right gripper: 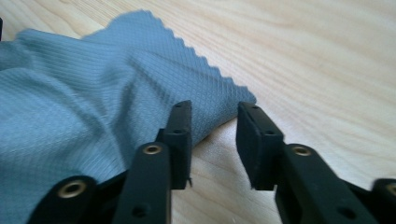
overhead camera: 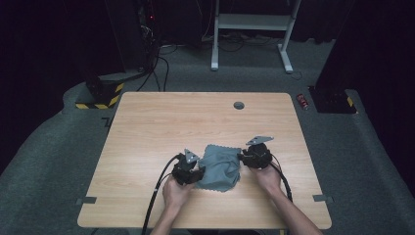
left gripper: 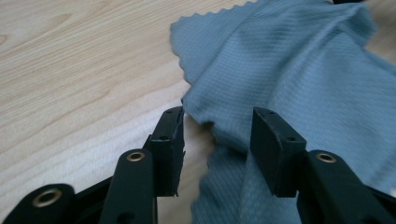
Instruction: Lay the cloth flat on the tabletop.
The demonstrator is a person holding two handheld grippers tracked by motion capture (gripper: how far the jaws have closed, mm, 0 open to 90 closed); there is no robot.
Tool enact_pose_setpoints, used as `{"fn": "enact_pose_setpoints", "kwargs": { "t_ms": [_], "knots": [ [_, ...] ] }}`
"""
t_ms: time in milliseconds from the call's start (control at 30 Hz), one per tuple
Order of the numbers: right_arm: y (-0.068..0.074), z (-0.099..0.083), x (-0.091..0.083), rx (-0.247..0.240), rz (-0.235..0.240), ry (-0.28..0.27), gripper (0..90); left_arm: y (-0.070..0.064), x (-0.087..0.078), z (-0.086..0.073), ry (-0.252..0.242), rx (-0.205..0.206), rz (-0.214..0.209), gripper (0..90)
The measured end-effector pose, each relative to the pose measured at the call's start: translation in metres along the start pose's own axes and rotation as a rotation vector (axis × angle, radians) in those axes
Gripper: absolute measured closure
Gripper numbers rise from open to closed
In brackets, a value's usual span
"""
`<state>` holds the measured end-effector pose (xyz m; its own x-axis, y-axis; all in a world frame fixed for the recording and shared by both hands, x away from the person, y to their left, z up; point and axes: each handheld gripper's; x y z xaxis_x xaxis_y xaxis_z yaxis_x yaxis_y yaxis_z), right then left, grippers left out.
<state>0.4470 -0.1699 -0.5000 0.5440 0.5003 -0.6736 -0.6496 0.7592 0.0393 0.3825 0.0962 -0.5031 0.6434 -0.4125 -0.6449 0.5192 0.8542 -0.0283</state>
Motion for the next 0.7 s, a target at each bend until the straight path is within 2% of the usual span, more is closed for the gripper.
{"fn": "enact_pose_setpoints", "kwargs": {
  "t_ms": [100, 167, 200, 267, 300, 333, 367, 500, 567, 667, 700],
  "knots": [
    [0.001, 0.000, 0.007, 0.015, 0.017, 0.005, 62.9, 0.003, 0.006, 0.001, 0.013, -0.016, -0.008, 70.0],
    [0.001, 0.000, 0.009, 0.018, 0.025, 0.011, 63.2, 0.005, 0.007, 0.001, 0.024, -0.013, -0.008, 78.3],
    [0.002, 0.000, 0.013, 0.032, 0.036, 0.026, 67.9, 0.005, 0.010, 0.001, 0.048, 0.009, -0.005, 82.3],
    [0.003, 0.000, 0.016, 0.024, 0.048, 0.034, 77.3, 0.004, 0.011, 0.001, 0.054, 0.023, -0.007, 88.7],
    [0.003, 0.000, 0.016, 0.024, 0.048, 0.034, 77.3, 0.004, 0.011, 0.001, 0.054, 0.023, -0.007, 89.3],
    [0.004, 0.001, 0.017, 0.011, 0.055, 0.038, 86.6, 0.004, 0.009, 0.001, 0.054, 0.032, -0.008, 89.6],
    [0.005, 0.001, 0.017, 0.005, 0.056, 0.038, 87.8, 0.004, 0.008, 0.002, 0.054, 0.040, -0.004, 89.8],
    [0.008, 0.007, 0.011, -0.021, 0.044, 0.012, 88.8, 0.005, 0.000, 0.001, 0.046, 0.059, 0.017, 90.0],
    [0.015, 0.021, -0.001, -0.055, 0.038, -0.045, 88.9, 0.010, -0.012, 0.000, 0.047, 0.078, 0.038, 90.0],
    [0.026, 0.035, -0.006, -0.112, 0.040, -0.076, 88.8, 0.015, -0.020, -0.002, 0.057, 0.081, 0.081, 90.0],
    [0.032, 0.039, -0.004, -0.128, 0.042, -0.069, 88.7, 0.015, -0.020, -0.002, 0.057, 0.081, 0.081, 90.0]
  ]
}}
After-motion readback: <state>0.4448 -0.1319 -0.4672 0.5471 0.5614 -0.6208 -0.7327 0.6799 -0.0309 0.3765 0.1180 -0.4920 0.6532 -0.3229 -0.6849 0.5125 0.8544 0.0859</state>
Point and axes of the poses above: each handheld gripper's, and its own axes: x roughly forward along the jaws, z roughly out of its top, y roughly to its left, and after that the axes turned 5 degrees about -y, right-handed
